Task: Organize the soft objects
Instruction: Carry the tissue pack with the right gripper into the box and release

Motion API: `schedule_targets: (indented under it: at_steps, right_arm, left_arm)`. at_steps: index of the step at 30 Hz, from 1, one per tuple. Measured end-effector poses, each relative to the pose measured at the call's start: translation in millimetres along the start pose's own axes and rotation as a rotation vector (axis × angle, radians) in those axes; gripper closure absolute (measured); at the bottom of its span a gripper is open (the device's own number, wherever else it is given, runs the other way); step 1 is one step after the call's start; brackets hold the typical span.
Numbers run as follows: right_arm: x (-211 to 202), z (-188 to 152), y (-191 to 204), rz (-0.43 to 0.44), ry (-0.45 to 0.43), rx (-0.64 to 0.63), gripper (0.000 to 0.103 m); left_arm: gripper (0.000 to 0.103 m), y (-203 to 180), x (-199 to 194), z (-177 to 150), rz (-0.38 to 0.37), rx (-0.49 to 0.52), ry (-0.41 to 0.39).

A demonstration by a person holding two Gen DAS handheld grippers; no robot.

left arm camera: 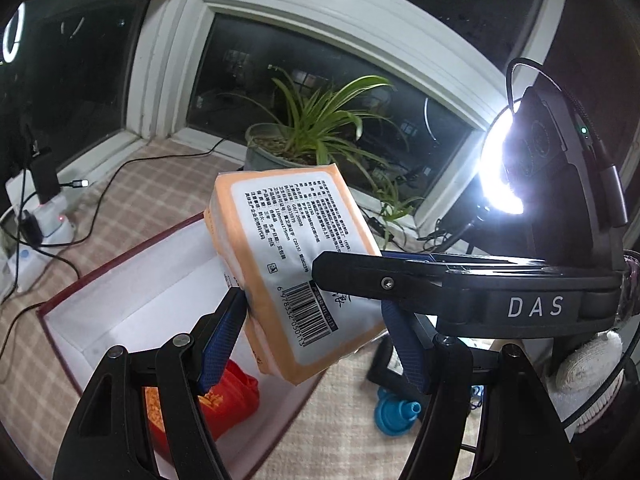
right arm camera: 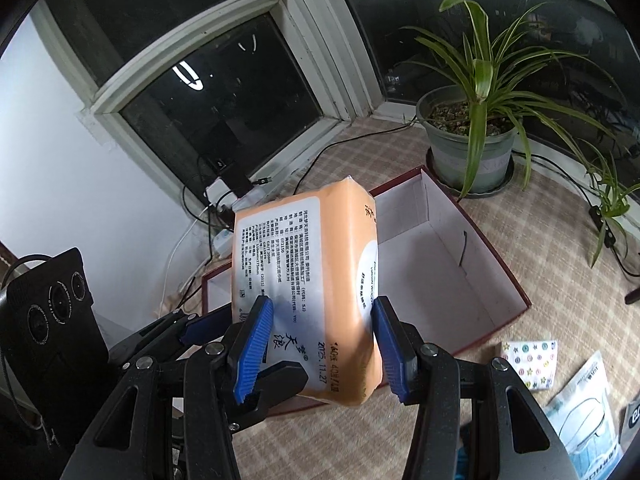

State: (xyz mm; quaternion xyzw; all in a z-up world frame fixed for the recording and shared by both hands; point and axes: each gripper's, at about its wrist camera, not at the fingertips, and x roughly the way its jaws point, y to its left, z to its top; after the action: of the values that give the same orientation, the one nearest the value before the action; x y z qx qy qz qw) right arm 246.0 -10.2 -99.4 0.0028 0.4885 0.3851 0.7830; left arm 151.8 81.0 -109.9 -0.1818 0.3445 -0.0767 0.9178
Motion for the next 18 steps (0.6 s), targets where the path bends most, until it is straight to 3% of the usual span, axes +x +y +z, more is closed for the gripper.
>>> schedule_targets:
  at_steps: [9, 13, 18]
  right_arm:
    - [9.9, 5.7, -9.1, -0.005, 0.0, 0.015, 0.055]
    - [11.6, 5.4, -8.8, -0.057, -0.009, -0.002, 0.055]
    - [10.1, 4.2, -11.1, -0.087, -0.024, -0.002, 0.047]
  left_arm:
    - [0.034, 4.1, 12.2, 3.7, 0.014, -0.002, 0.021]
    - [0.034, 5.6, 15.1, 4.3, 0.053, -0.006, 0.018]
    - [0.034, 6.8, 13.3, 3.8, 0.075, -0.018, 0.014]
